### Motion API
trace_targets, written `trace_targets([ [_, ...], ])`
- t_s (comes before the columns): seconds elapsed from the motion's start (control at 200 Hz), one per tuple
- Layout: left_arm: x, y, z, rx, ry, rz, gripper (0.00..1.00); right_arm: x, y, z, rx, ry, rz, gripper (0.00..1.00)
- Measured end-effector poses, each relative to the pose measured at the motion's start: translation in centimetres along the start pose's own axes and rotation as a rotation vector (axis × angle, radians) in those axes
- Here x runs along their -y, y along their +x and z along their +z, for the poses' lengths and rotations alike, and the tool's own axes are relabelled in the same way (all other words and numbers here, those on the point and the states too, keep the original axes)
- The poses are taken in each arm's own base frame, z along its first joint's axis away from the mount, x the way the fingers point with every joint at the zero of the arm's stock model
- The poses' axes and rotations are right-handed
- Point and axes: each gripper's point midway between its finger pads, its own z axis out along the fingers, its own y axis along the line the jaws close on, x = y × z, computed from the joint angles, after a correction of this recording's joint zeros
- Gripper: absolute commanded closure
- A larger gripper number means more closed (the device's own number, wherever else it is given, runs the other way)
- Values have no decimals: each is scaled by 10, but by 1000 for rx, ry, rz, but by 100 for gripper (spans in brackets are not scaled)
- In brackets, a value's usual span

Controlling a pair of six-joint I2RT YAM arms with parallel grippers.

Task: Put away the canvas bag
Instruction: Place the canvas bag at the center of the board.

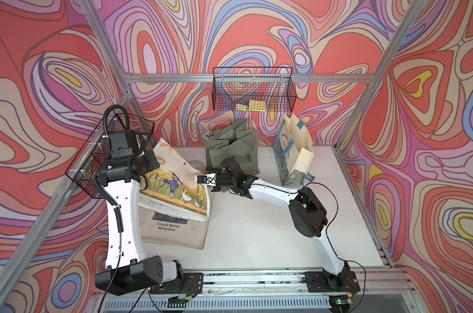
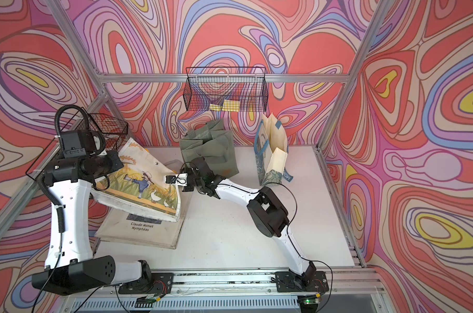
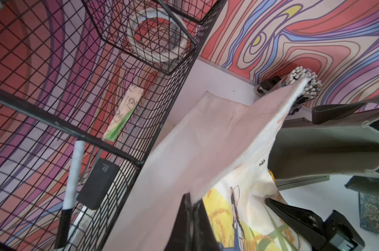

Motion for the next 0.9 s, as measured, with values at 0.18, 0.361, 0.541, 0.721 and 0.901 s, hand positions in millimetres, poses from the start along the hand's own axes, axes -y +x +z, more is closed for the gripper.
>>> trace_targets([
  [0.18,14,-15,6,47,69,3,100,28,10,6,-36,144,-115,95],
  [0.361,25,-27,24,69,122,6,100,54,25,8,-68,231,-164,95],
  [0.541,29,-25,45,61,147,7,100,56,42,4,-96,247,-163,95],
  [0.721,20,17,81,-42,121,13,100,9,72,8,-138,164,-125,96],
  [0.901,6,48,100,-121,64,36,100,-36,82,13,-149,74,-78,98],
])
